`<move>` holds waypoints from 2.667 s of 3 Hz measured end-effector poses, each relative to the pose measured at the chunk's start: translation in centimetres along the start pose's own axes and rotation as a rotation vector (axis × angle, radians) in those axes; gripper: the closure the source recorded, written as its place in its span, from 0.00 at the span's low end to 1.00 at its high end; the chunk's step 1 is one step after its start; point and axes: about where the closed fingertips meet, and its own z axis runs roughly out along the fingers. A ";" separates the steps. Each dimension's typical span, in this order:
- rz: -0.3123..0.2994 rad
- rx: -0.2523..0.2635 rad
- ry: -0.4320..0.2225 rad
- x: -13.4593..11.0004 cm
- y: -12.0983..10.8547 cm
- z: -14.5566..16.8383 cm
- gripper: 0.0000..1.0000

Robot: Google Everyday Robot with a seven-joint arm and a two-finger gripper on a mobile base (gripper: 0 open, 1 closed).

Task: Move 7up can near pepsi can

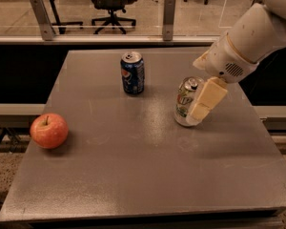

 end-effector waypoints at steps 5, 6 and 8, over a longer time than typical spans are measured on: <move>-0.054 -0.041 0.016 -3.8 -3.6 2.3 1.00; -0.041 -0.055 -0.007 -5.2 -5.5 3.5 1.00; -0.026 -0.069 -0.056 -7.2 -7.7 4.9 0.81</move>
Offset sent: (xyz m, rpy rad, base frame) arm 0.0066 0.0056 -0.0061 -0.0112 0.0095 0.0425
